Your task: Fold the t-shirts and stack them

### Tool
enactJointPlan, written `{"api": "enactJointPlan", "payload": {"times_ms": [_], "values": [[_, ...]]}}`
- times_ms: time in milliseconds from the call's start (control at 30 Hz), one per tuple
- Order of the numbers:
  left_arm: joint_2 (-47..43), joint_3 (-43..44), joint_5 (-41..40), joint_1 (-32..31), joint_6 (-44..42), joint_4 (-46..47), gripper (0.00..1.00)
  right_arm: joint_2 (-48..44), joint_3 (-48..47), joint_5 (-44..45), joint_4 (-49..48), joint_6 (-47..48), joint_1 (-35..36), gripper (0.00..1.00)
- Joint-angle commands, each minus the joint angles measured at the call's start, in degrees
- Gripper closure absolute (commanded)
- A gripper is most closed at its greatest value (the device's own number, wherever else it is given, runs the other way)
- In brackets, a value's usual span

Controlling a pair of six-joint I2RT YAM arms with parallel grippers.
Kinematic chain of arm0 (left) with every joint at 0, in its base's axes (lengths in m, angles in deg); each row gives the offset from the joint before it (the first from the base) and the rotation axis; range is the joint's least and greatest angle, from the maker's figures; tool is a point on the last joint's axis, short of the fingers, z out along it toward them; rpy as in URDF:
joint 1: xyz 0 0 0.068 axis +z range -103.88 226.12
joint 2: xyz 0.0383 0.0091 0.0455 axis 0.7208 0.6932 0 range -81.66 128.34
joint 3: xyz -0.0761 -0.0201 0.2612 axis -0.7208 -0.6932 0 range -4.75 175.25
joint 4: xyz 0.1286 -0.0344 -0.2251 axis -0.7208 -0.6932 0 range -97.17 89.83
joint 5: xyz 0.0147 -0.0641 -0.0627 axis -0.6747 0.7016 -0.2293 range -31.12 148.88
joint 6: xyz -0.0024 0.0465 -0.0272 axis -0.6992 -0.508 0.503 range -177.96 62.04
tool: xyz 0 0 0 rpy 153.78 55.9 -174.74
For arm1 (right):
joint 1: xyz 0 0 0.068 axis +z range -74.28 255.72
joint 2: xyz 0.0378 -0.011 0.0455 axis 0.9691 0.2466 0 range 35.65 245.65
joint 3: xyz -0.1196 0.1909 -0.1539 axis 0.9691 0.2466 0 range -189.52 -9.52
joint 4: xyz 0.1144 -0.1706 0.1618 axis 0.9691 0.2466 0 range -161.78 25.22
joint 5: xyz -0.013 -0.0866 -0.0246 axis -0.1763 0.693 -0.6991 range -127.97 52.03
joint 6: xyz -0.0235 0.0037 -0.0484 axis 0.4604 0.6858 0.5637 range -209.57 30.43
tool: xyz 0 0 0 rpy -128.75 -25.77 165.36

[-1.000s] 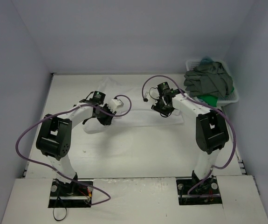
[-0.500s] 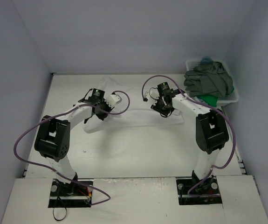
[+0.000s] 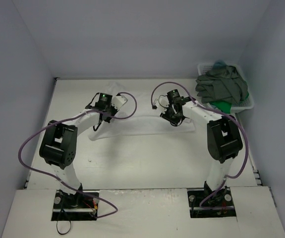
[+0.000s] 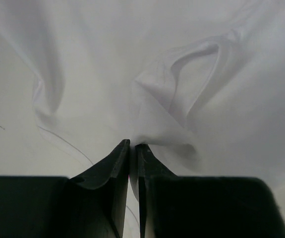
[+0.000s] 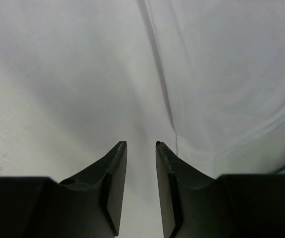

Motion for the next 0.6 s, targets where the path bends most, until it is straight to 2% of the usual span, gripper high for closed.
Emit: {"api": "enactJointPlan", "payload": {"times_ms": [0, 233, 567], "values": [[1.44, 3.02, -6.59, 0.31, 1.03, 5.14, 0.93, 0.42, 0.27, -0.72, -1.46, -1.08, 0.13, 0.73], [6.28, 4.25, -13.18, 0.92, 1.73, 7.43, 0.93, 0.42, 1.41, -0.72, -1.98, -1.7, 0.04, 0.73], [9.09, 5.83, -17.59, 1.63, 1.99, 10.69, 0.92, 1.3, 2.64, -0.37, -3.65, -2.31, 0.13, 0.73]]}}
